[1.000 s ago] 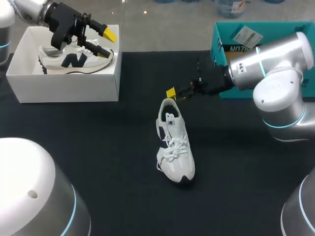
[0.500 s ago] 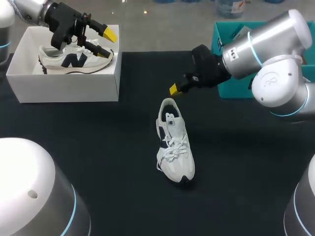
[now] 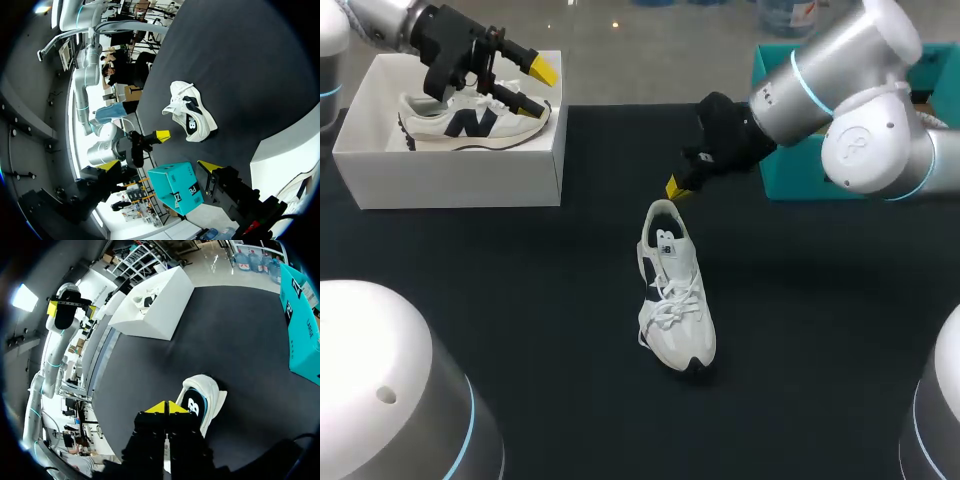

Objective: Take the shoe out of the shoebox, open the shoe tongue, remove and reinsert the insole, then place the shoe into the shoebox

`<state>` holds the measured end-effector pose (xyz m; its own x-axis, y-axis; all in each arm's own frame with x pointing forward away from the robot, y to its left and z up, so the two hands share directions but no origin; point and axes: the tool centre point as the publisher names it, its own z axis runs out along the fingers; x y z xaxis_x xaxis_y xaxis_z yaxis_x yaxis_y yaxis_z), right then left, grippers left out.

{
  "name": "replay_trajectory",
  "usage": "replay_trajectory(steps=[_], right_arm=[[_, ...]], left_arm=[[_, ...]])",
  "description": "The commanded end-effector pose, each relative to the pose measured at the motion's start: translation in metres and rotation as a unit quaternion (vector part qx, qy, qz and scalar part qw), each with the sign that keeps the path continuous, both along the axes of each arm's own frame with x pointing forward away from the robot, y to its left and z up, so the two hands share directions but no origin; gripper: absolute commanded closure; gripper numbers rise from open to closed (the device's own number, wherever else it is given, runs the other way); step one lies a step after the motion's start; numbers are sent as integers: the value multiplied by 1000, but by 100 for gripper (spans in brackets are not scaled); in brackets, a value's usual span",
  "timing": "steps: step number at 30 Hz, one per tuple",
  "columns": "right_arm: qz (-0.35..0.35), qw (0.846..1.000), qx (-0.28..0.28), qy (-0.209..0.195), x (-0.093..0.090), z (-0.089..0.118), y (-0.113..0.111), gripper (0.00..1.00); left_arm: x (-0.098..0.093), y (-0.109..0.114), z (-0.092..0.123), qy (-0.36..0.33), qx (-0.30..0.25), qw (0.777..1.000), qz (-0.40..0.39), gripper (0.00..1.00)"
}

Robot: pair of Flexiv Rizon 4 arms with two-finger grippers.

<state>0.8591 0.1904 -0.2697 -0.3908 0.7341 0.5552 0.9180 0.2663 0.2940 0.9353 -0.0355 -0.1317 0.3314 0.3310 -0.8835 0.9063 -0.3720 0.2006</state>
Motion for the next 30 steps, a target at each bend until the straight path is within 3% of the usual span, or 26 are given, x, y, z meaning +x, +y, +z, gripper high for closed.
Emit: replay_trajectory(steps=[1,12,21,30], right_arm=[[-33,964,-257,56,13,-8,12,100],[-24,955,-294,40,6,-40,13,100],[-43,950,-310,8,0,-47,9,100],[-57,952,-300,22,-1,-48,5,100]], left_arm=[[0,0,0,-1,1,1000,0,0],[0,0,0,-1,1,1000,0,0],[0,0,0,-1,1,1000,0,0],[0,0,0,-1,1,1000,0,0]])
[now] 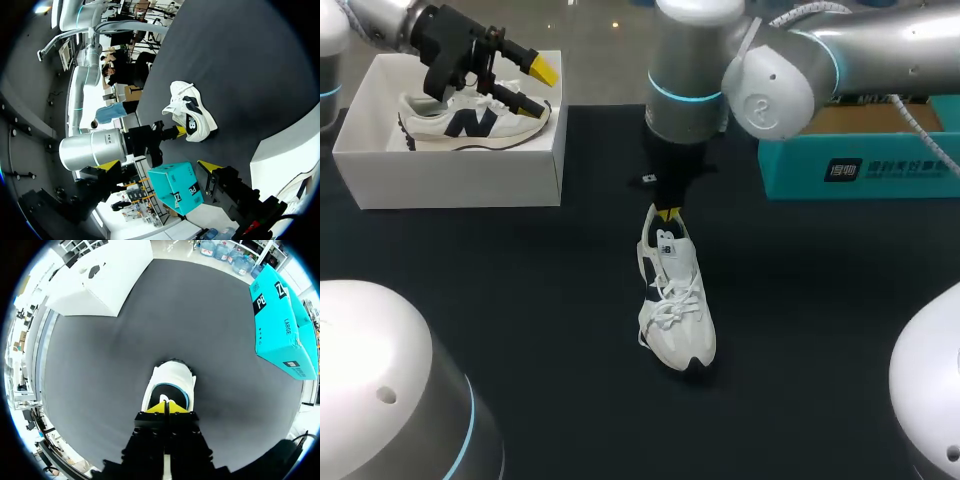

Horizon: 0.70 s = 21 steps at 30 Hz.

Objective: Take the shoe out of the shoebox, open the shoe tongue, remove and reinsert the insole, then place the shoe into the shoebox

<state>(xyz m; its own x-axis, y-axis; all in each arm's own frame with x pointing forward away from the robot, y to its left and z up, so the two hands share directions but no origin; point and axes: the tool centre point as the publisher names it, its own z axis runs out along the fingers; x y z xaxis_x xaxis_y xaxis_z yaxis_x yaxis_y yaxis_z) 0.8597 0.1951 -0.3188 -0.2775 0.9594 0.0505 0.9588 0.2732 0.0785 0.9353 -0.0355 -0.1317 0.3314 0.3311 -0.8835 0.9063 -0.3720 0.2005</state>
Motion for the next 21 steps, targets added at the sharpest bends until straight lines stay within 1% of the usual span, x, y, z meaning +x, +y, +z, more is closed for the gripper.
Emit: replay_trajectory(steps=[1,6,7,9,12,17,21], right_arm=[[-1,1000,-7,-3,-2,2,1,100],[-1,1000,-7,-3,-2,2,1,100],[-1,1000,-10,-19,-2,1,2,100],[-8,999,3,-43,-2,-6,6,100],[-22,998,-4,-59,-2,-15,6,100],[-26,998,-16,-52,-5,-31,8,100],[-30,998,-10,-53,-9,-40,9,100]], left_arm=[[0,0,0,-1,1,1000,0,0],[0,0,0,-1,1,1000,0,0],[0,0,0,-1,1,1000,0,0],[0,0,0,-1,1,1000,0,0],[0,0,0,-1,1,1000,0,0],[0,0,0,-1,1,1000,0,0],[0,0,0,-1,1,1000,0,0]])
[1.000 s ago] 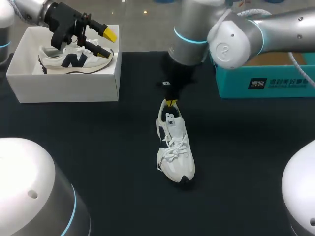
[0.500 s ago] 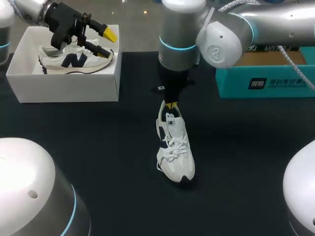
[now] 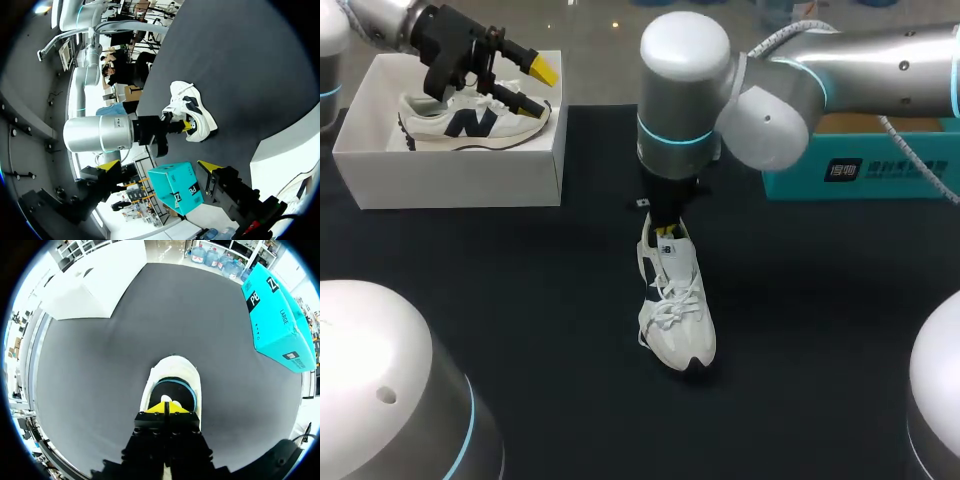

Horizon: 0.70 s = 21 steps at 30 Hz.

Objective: Take the shoe out of the shoebox, open the shoe tongue, remove and reinsert the insole, then place the shoe into the shoebox

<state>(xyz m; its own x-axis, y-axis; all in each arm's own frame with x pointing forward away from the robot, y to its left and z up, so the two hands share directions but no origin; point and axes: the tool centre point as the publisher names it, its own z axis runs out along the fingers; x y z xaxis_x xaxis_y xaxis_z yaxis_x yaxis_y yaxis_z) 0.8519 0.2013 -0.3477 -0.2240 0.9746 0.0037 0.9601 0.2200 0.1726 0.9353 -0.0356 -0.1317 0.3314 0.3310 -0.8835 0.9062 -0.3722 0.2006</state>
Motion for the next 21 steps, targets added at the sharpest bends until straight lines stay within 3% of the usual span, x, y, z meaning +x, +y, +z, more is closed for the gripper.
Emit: replay_trajectory(steps=[1,12,21], right_arm=[[-1,1000,1,0,-2,-15,3,100],[-7,999,2,32,-1,-45,-3,100],[-12,1000,-23,9,-12,-16,-11,100]], left_arm=[[0,0,0,-1,1,1000,0,0],[0,0,0,-1,1,1000,0,0],[0,0,0,-1,1,1000,0,0]])
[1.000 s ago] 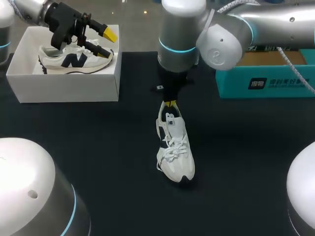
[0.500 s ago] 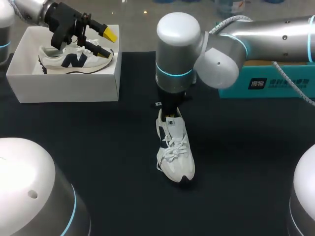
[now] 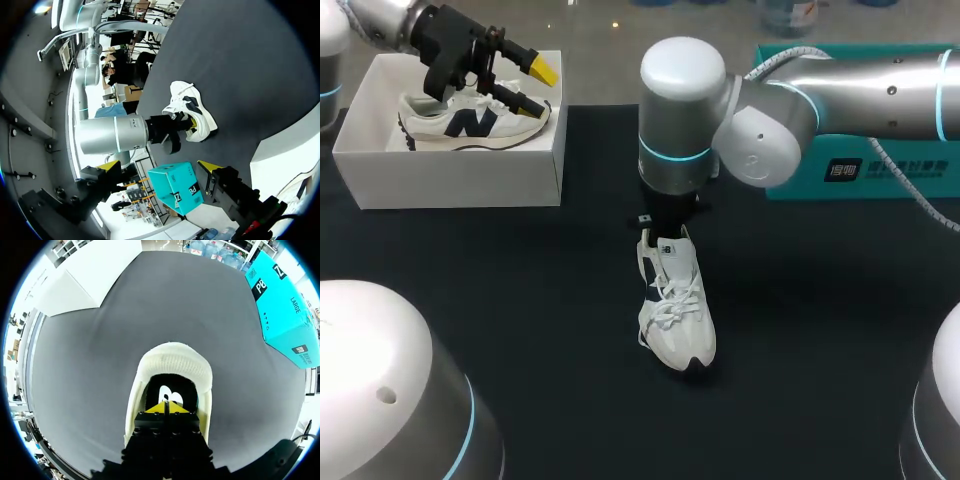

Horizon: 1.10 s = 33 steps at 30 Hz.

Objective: Take the shoe out of the shoebox, open the shoe tongue, remove and reinsert the insole, then place the shoe into the shoebox

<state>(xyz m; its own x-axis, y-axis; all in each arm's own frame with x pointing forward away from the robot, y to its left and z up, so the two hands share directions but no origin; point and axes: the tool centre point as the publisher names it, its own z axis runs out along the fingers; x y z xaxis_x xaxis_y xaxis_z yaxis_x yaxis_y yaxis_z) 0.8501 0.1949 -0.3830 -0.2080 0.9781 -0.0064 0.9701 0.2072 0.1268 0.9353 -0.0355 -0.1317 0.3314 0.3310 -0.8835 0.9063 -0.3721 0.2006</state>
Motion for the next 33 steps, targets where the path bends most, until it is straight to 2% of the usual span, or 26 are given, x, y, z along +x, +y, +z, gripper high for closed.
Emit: replay_trajectory(steps=[1,10,18,23,28,33], right_arm=[[-4,1000,-14,-13,-9,20,-6,100],[-5,1000,-9,2,-4,0,-14,100],[9,1000,2,27,5,-27,-6,100],[13,999,8,41,3,-40,0,100],[17,999,12,44,1,-35,6,100],[11,999,9,30,2,-7,1,100]], left_arm=[[0,0,0,-1,1,1000,0,0],[0,0,0,-1,1,1000,0,0],[0,0,0,-1,1,1000,0,0],[0,0,0,-1,1,1000,0,0],[0,0,0,-1,1,1000,0,0],[0,0,0,-1,1,1000,0,0]])
